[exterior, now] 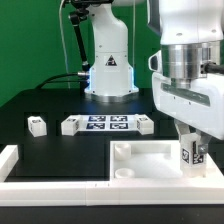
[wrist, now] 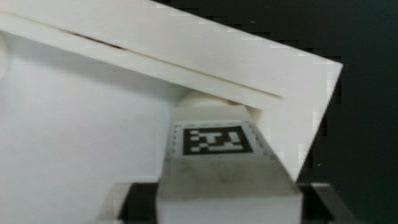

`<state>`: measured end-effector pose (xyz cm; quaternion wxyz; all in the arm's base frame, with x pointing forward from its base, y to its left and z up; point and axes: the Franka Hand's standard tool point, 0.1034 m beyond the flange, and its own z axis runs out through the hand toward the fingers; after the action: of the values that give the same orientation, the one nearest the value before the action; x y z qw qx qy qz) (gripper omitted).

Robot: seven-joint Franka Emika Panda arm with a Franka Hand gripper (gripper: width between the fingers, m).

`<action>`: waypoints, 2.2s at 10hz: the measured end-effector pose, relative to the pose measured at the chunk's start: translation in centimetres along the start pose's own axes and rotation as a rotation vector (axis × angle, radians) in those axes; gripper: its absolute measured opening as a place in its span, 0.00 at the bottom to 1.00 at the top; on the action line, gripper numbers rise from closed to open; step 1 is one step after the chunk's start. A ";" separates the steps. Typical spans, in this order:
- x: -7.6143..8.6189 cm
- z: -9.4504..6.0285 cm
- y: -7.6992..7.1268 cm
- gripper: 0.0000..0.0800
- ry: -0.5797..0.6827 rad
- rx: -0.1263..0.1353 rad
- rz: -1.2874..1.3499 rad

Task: Assemble square table

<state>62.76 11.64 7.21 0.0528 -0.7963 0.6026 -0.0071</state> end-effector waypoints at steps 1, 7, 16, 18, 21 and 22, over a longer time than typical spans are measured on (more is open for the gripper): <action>-0.1 0.0 0.0 0.37 -0.002 -0.001 0.063; -0.2 0.0 -0.2 0.37 -0.068 0.029 0.654; -0.8 -0.3 -0.1 0.78 -0.067 0.042 0.673; -1.6 -2.9 0.3 0.80 -0.083 0.064 0.612; -1.6 -3.3 0.3 0.81 -0.085 0.067 0.593; -1.6 -3.3 0.4 0.81 -0.085 0.067 0.591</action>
Offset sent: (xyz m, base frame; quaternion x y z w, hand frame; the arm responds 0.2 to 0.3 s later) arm 0.0000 0.0000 0.0000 0.0000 0.0000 0.1938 0.9810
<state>61.73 12.84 10.53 0.1039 -0.5838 0.8049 0.0219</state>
